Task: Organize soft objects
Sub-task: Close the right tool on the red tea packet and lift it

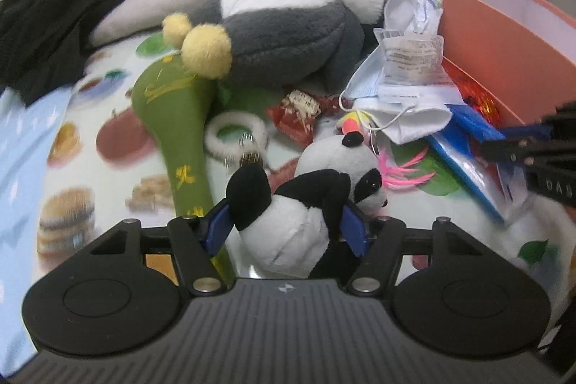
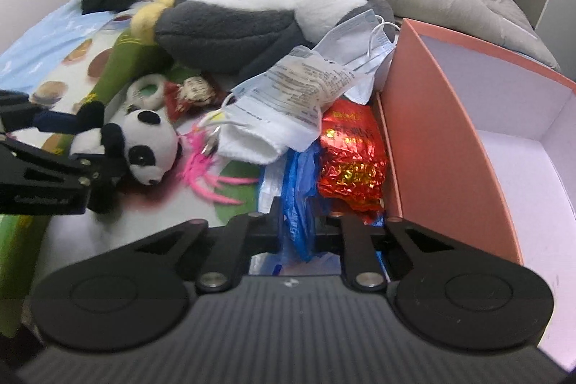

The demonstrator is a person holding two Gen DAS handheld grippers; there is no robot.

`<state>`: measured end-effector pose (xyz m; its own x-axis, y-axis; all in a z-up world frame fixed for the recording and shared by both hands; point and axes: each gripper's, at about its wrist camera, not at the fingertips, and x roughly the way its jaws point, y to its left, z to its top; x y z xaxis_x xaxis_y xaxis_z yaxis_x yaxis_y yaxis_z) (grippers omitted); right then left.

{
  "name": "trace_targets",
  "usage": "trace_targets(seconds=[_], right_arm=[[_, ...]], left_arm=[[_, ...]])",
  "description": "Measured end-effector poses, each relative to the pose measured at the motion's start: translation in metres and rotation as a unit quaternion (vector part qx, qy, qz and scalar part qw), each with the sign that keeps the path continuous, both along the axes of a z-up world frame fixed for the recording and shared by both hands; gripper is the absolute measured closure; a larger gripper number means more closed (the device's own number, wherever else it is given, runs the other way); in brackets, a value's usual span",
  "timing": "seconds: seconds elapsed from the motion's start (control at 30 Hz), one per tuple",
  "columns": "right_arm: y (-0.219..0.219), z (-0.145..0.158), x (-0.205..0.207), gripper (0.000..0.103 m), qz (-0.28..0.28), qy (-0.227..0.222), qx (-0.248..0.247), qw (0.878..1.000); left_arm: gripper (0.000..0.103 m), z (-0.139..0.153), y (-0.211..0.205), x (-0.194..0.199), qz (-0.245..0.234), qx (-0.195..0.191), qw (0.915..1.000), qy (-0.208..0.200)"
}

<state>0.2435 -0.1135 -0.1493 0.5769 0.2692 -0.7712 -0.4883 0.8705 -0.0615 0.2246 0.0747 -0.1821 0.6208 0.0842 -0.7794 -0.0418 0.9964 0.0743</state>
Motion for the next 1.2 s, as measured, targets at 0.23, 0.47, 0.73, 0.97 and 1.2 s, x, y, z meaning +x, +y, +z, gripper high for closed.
trace_targets(seconds=[0.23, 0.47, 0.73, 0.97, 1.2], right_arm=[[-0.010, 0.005, -0.032, 0.088, 0.011, 0.012, -0.001, 1.000], [-0.014, 0.011, -0.065, 0.088, 0.019, 0.032, 0.017, 0.999], [-0.015, 0.011, -0.083, 0.064, 0.010, 0.064, 0.075, 0.995], [-0.028, 0.021, -0.078, 0.052, -0.028, 0.040, 0.110, 0.993], [-0.037, 0.008, -0.058, 0.051, -0.079, 0.044, 0.105, 0.990]], left_arm=[[0.034, 0.003, -0.009, -0.034, 0.055, -0.047, 0.9974, -0.006], [0.034, 0.009, -0.009, -0.060, 0.102, -0.093, 0.9904, -0.007], [0.034, 0.010, -0.008, -0.076, 0.145, -0.116, 0.9826, -0.007], [0.034, 0.010, -0.010, -0.076, 0.156, -0.121, 0.9803, -0.004], [0.034, 0.008, -0.009, -0.075, 0.167, -0.124, 0.9781, 0.001]])
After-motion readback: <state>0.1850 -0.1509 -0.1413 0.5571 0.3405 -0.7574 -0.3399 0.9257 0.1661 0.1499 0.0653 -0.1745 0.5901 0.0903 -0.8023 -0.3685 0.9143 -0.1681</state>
